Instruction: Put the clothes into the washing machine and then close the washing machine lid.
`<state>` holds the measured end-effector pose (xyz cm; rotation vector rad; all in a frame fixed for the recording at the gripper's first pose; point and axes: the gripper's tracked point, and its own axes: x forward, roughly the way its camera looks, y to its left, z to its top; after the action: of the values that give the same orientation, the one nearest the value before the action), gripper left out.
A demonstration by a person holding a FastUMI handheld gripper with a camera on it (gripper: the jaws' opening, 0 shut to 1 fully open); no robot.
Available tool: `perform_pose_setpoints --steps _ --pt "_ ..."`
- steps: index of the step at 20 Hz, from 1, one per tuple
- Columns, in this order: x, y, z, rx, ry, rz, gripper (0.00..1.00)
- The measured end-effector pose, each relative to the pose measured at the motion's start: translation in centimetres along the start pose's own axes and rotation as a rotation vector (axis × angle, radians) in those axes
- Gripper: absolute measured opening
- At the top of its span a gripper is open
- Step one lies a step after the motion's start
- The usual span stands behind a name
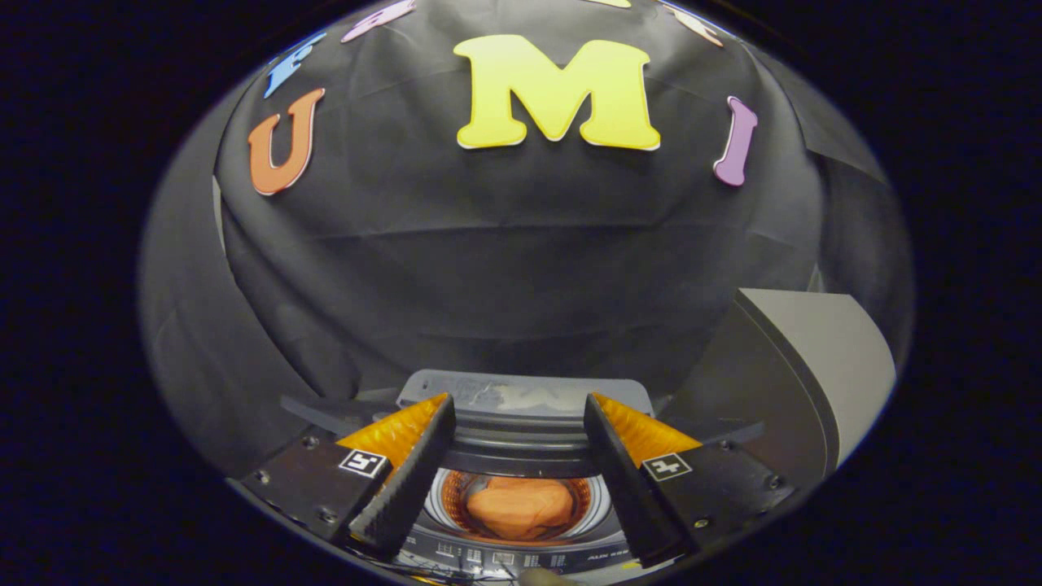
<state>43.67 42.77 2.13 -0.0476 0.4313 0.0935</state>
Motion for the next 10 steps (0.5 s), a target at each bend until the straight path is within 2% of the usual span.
perform_pose_setpoints --steps 6,10 --pt "0.9 -1.8 -5.3 -0.022 0.138 -0.012 1.0" --pt "0.3 -1.9 -6.6 -0.02 0.175 -0.001 1.0"
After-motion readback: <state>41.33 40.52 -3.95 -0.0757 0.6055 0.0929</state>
